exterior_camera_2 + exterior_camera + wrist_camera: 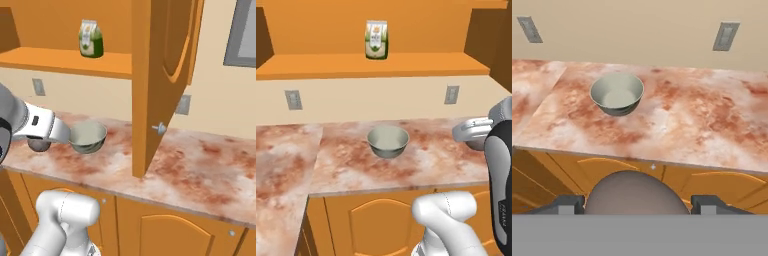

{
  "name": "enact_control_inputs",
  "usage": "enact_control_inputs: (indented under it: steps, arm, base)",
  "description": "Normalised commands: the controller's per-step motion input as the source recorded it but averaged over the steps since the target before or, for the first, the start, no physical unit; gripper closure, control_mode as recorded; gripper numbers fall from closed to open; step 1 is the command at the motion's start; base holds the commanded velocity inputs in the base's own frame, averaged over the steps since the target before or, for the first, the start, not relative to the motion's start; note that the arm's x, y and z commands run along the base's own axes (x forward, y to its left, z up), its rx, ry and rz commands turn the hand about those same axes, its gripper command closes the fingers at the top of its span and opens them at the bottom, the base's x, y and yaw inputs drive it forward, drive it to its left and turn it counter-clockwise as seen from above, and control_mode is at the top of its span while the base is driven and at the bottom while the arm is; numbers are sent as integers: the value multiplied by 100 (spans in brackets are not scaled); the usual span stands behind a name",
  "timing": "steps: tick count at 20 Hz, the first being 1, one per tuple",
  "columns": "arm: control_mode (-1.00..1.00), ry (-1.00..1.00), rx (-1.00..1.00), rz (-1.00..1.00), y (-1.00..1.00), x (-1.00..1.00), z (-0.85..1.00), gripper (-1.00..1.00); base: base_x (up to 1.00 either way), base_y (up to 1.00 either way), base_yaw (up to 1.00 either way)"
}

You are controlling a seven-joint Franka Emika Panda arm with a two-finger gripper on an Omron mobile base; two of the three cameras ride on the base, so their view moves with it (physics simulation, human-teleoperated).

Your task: Pick the egg and butter from the fridge and place them by the bowl for mixing.

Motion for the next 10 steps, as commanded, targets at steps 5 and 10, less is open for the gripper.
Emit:
enact_control_inputs:
  steps: [5, 10]
  arm:
    - [100, 0, 0, 0, 0, 0, 0, 100]
    - [100, 0, 0, 0, 0, 0, 0, 100]
  base:
    - [41, 11, -32]
    - [52, 15, -19]
